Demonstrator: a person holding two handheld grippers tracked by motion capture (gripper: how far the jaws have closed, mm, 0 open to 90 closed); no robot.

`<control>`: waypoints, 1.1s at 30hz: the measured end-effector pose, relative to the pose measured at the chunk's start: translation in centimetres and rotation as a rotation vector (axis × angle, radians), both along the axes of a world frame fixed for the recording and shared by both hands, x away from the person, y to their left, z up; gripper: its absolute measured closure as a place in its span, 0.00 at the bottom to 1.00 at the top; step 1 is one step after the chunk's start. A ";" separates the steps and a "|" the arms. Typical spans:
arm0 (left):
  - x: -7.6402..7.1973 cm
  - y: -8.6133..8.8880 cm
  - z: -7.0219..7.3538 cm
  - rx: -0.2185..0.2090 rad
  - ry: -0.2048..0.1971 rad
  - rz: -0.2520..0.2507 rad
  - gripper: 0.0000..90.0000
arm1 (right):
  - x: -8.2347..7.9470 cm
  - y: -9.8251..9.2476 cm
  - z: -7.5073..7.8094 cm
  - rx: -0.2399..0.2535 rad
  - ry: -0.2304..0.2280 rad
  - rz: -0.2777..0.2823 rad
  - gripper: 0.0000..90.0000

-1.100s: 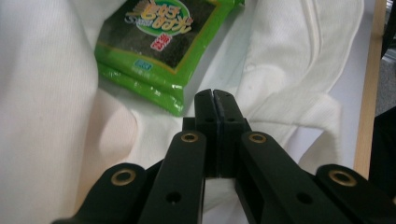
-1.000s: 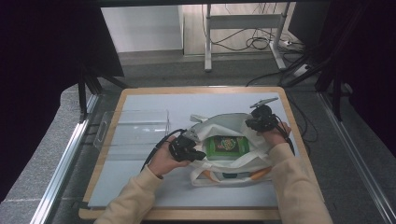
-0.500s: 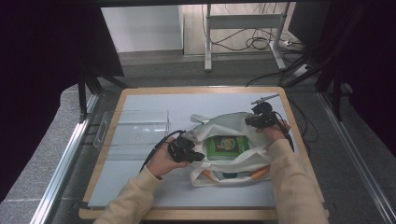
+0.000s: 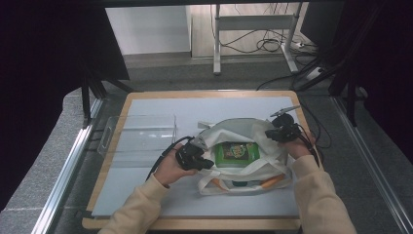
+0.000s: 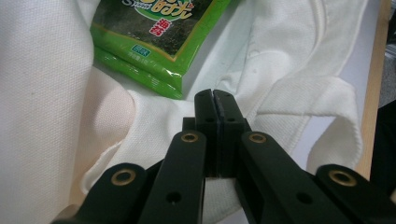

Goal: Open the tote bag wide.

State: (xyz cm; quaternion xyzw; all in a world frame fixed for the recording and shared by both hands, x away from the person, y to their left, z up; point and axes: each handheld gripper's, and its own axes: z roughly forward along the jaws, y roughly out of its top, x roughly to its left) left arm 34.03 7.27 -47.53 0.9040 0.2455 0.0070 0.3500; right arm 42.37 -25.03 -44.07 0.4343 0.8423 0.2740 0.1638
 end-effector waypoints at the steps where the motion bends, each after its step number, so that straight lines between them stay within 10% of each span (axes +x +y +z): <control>1: 0.0 0.0 0.0 -0.001 0.001 0.001 1.00 | 0.1 -0.5 0.0 0.004 -0.005 -0.015 0.99; 12: 0.1 0.1 0.0 -0.005 0.004 0.003 1.00 | 0.8 -2.7 -0.6 0.047 -0.001 -0.082 0.99; 19: 0.1 0.1 -0.1 -0.006 0.003 0.006 1.00 | -2.6 -1.0 1.4 0.056 -0.049 0.039 0.99; 33: 0.1 0.0 -0.1 -0.002 -0.003 0.006 1.00 | -5.8 1.5 0.2 0.051 0.046 0.163 0.99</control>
